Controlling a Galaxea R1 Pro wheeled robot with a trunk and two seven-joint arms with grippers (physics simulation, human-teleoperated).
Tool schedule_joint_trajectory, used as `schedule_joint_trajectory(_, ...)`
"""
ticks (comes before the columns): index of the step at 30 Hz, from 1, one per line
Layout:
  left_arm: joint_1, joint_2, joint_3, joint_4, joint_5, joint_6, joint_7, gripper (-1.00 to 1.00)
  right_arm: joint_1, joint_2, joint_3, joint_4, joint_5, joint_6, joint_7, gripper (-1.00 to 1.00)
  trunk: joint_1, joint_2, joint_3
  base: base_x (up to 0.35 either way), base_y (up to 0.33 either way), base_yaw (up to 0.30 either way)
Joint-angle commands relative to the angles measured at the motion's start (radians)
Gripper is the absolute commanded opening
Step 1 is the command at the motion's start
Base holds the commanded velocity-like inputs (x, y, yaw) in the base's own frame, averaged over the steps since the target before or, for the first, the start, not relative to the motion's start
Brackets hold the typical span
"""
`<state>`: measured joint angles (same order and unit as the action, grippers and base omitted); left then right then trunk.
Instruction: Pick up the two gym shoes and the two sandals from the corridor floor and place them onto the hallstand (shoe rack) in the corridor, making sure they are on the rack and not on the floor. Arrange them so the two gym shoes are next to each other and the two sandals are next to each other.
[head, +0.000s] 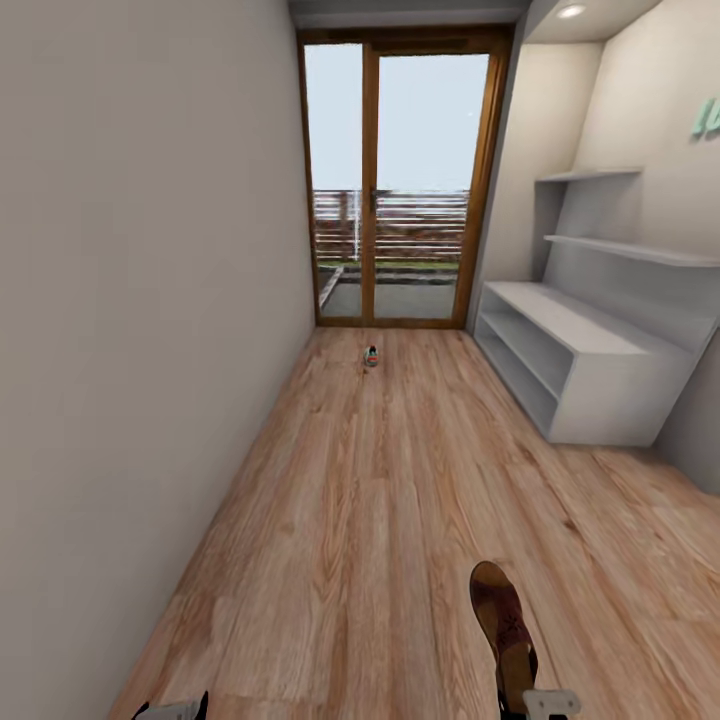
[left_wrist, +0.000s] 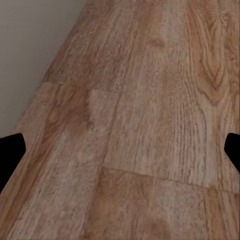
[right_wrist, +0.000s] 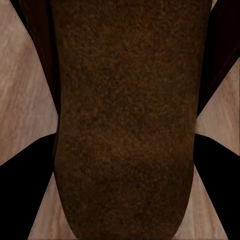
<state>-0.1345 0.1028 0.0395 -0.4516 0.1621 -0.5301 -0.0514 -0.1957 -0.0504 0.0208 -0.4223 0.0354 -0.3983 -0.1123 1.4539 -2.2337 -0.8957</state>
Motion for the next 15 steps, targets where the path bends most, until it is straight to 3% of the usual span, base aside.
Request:
schedule_joint_trajectory(1,-0.001,0.0,0.0,0.001,0.008,-0.002,-0.005,1.0,-0.001,0.0,0.002,0.0,0.004,-0.002,-0.006,-1.0,0.0,0.0,-0.001,0.34,0.0,0.0)
schedule_joint_trajectory(15,-0.001,0.0,0.0,0.001,0.008,-0.002,-0.005,1.0,-0.001,0.0,0.002,0.0,0.004,-0.002,-0.006,-1.0,0.0,0.0,-0.001,0.34,0.0,0.0)
